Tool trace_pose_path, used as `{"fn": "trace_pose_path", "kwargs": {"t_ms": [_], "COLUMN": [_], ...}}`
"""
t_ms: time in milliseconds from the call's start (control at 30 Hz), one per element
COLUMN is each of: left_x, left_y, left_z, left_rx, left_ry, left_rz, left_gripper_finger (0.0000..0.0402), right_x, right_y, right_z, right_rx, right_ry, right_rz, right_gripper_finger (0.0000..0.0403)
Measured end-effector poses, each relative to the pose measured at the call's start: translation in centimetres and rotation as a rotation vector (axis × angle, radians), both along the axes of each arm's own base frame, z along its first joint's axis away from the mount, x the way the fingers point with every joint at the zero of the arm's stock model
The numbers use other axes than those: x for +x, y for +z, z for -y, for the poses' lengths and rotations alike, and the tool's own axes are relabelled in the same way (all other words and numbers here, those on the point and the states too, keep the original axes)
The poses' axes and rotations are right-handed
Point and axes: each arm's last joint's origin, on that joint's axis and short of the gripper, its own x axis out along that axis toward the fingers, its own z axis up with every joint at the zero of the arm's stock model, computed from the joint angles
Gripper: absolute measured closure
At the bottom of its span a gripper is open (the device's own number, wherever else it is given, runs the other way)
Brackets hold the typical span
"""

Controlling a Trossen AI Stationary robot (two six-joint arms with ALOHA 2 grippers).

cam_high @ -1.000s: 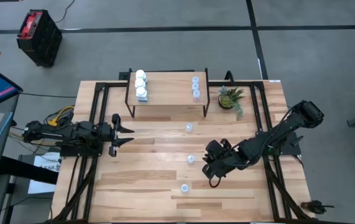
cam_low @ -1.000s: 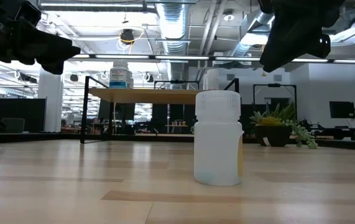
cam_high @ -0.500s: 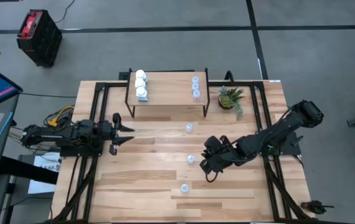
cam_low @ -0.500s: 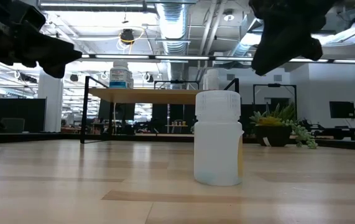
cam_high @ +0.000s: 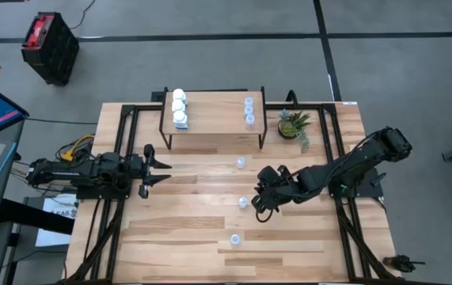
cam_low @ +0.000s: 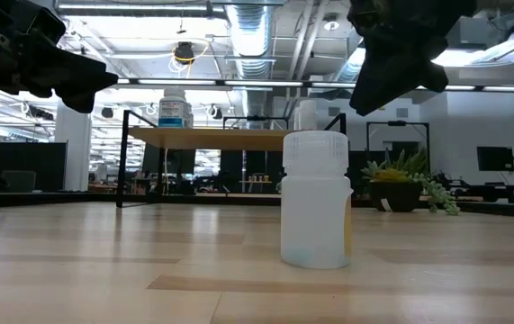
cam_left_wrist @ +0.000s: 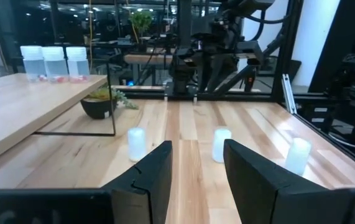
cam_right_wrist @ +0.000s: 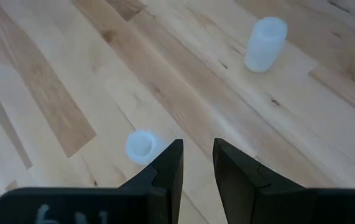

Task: Pick and place medicine bottles onto shelf by color
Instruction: Put the transparent pill bottle on the shelf

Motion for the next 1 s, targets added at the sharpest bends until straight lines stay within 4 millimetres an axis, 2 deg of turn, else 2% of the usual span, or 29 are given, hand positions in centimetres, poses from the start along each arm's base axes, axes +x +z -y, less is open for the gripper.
{"fn": "trace_pose_path", "kwargs": {"t_ms": [167, 367, 500, 633, 867, 1000], "left_x": [0.0, 0.0, 0.0, 0.0, 0.0, 0.0], "left_y": [0.0, 0.0, 0.0, 0.0, 0.0, 0.0], "left_z": [0.0, 0.0, 0.0, 0.0, 0.0, 0.0], "left_rx": [-0.015, -0.006, -0.011, -0.011, -0.009, -0.014], "left_ry": [0.000, -0.001, -0.001, -0.001, -0.001, -0.001], "left_rz": [-0.001, 0.000, -0.001, -0.001, -0.001, -0.002], "left_gripper_finger": [0.0269, 0.0269, 0.0269, 0.0269, 0.0269, 0.0269], "right_x": [0.3, 0.6, 1.1, 1.6, 2.7, 2.9], "right_y": [0.0, 0.1, 0.2, 0.5, 1.2, 1.3], "right_z": [0.8, 1.6, 2.4, 3.2, 5.1, 5.9], "right_rx": [-0.016, -0.139, -0.141, -0.130, -0.096, -0.060], "right_ry": [-0.009, 0.124, 0.105, 0.072, -0.019, -0.084], "right_rz": [-0.007, -0.061, -0.037, 0.006, 0.124, 0.155], "right_gripper_finger": [0.0291, 0.0291, 0.0287, 0.0252, 0.0154, 0.0133]}}
